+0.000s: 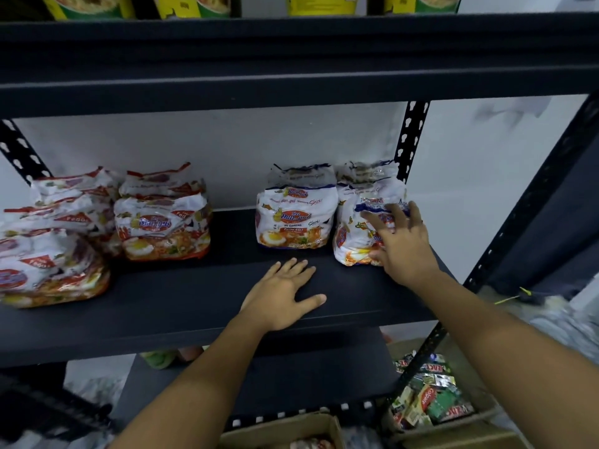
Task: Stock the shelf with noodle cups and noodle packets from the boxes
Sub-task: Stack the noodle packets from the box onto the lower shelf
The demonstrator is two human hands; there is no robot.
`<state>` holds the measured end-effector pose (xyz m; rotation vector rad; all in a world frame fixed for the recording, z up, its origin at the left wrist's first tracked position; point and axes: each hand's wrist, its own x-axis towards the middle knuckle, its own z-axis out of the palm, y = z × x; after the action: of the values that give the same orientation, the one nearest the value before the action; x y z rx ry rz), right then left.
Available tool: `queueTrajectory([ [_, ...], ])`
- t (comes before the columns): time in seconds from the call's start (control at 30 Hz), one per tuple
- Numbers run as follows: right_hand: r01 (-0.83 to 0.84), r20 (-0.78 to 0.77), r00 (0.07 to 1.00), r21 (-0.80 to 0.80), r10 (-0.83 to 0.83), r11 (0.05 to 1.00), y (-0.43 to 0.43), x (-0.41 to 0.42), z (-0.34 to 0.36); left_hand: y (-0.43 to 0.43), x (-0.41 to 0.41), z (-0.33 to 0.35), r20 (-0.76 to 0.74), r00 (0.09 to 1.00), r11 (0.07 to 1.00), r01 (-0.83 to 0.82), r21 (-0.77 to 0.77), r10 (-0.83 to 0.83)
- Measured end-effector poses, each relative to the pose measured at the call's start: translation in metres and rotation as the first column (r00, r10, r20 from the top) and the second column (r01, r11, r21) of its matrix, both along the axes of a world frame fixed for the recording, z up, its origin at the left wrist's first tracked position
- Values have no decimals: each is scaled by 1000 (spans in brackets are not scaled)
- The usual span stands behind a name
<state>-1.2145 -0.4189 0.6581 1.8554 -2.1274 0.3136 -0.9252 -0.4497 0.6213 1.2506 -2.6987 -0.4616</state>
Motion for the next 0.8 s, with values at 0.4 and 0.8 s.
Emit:
queueTrajectory([
  [0.4,-56,42,998,11,55,998,-13,-15,-1,0,0,0,9,1000,1000,0,-30,0],
  [0.8,-99,-88,992,-124,88,987,22,19,14,-2,3,-4,-141,988,996,-76,-38,70],
])
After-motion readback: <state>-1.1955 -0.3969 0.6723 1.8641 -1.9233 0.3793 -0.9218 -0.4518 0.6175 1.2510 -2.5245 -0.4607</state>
